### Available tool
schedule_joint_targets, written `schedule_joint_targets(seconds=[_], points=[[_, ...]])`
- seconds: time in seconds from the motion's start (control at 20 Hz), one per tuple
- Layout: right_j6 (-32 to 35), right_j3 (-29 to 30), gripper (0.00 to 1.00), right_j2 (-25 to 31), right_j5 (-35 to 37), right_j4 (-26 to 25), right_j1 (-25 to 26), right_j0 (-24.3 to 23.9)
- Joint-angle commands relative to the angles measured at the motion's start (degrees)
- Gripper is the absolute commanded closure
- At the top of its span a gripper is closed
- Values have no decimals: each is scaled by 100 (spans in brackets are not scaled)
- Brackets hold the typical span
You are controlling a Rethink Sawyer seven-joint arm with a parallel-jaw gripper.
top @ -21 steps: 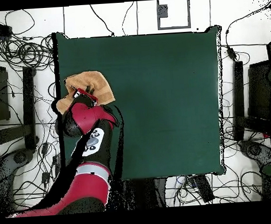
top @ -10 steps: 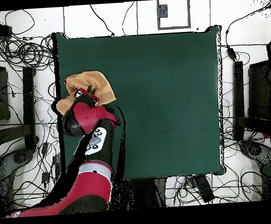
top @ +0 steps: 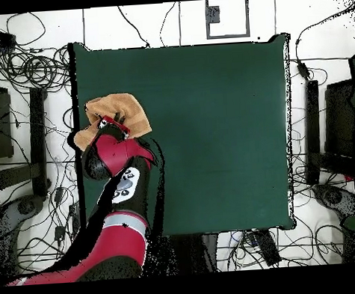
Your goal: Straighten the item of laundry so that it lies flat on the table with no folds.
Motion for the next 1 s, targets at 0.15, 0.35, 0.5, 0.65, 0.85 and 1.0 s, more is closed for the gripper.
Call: schedule_joint_targets(seconds=[0.15,0.35,0.5,0.65,0.85,1.0], points=[[-274,1114,100,485,708,-797,629,-86],[-30,1202,100,-72,612,-804,629,436],[401,1120,100,-930,37,-469,956,1228],[447,1174,100,-996,-190,-472,989,1266],[183,1244,100,-823,-580,-936,893,967],[-179,1227,100,-667,-566,-1461,748,713]])
